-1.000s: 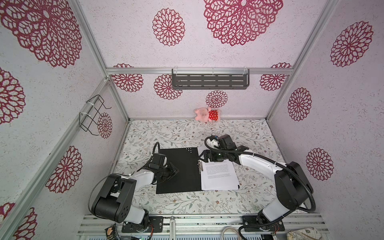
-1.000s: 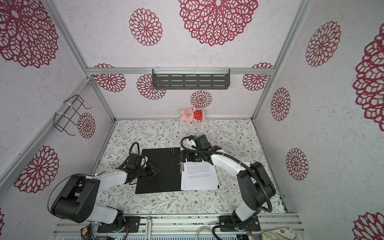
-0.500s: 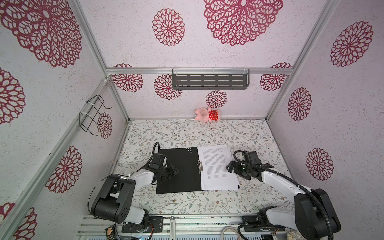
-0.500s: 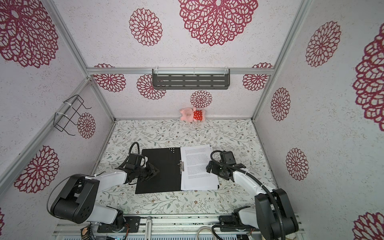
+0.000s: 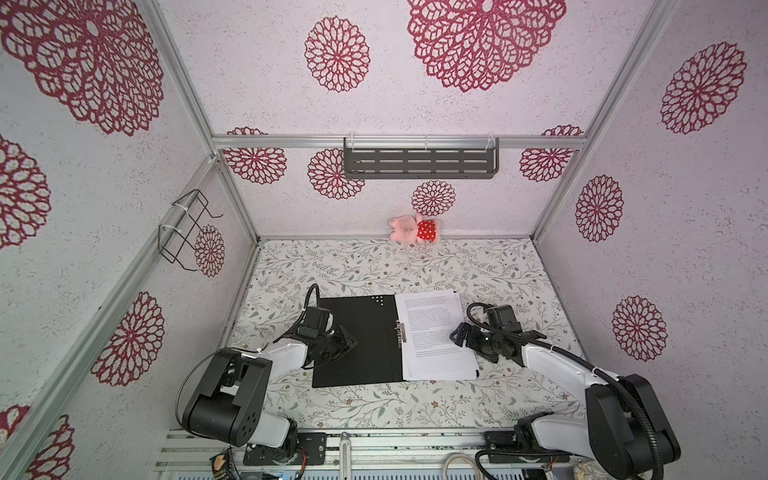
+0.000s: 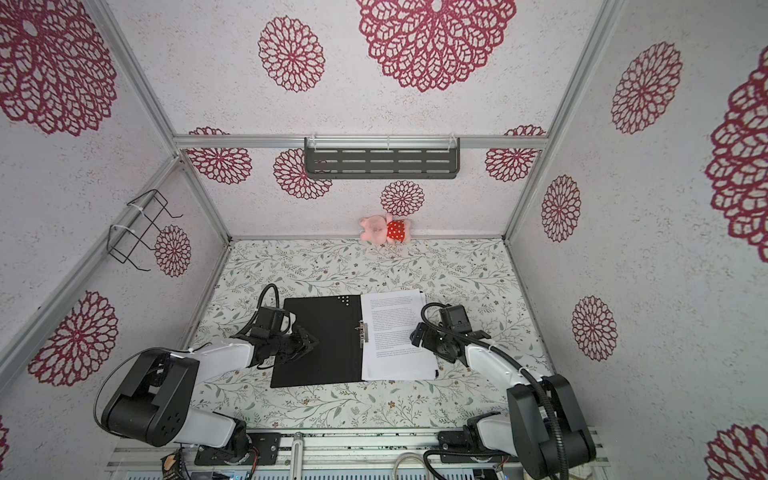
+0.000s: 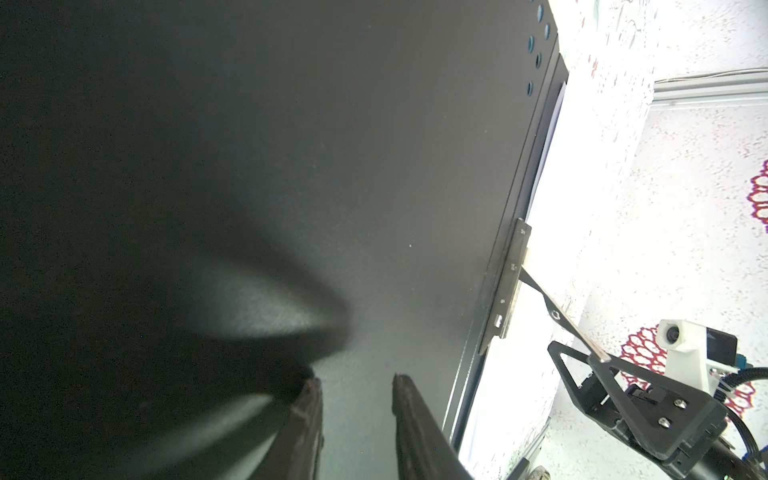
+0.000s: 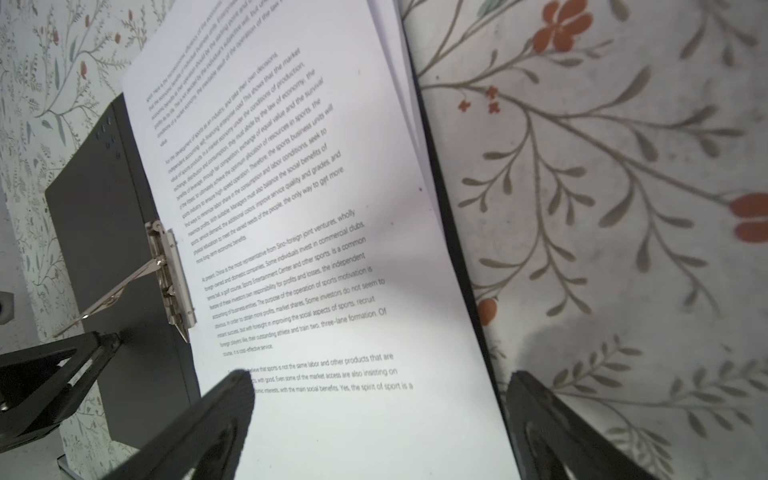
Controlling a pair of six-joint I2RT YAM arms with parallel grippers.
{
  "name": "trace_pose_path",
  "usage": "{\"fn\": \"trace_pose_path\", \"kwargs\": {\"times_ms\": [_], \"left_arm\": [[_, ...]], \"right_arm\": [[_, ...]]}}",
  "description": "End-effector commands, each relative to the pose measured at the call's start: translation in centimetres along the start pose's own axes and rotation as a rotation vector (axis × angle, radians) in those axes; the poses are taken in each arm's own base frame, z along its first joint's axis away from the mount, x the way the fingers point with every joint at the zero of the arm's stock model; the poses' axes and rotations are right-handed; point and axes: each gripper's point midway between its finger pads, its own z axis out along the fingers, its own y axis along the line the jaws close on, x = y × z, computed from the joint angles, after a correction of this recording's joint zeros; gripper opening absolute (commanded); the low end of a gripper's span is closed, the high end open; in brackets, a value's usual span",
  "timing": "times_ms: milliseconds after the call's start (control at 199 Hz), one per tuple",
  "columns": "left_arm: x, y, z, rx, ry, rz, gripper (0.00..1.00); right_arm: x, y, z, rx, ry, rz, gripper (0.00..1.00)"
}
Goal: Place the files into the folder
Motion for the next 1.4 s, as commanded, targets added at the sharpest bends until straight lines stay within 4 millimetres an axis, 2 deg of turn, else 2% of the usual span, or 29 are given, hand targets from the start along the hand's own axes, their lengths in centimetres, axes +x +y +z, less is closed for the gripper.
{"fn": "trace_pose_path", "kwargs": {"times_ms": [0, 552, 888, 1249, 1400], "left_arm": [[1.2, 2.8, 0.5, -0.092, 0.042, -0.037, 0.33], [1.3, 3.0, 0.6, -0.088, 0.042, -0.045, 0.32], [1.3, 3.0, 0.7, -0.085, 0.044, -0.048, 0.32], [1.4, 2.9, 0.8, -0.076, 0.046, -0.052, 0.32], [1.4, 3.0, 0.8, -0.075, 0.048, -0.056, 0.32]], "right_arm": [[0.4, 0.1, 0.3, -0.021, 0.012, 0.029, 0.97], [1.3, 0.3, 0.1, -0.028, 0.015, 0.039, 0.96], [1.4, 0.4, -0.2, 0.046, 0.01, 0.019, 0.97], [1.6, 1.7, 0.5, 0.055, 0.021, -0.007, 0.97], [1.6, 1.4, 0.7, 0.076, 0.025, -0.008, 0.97]]}}
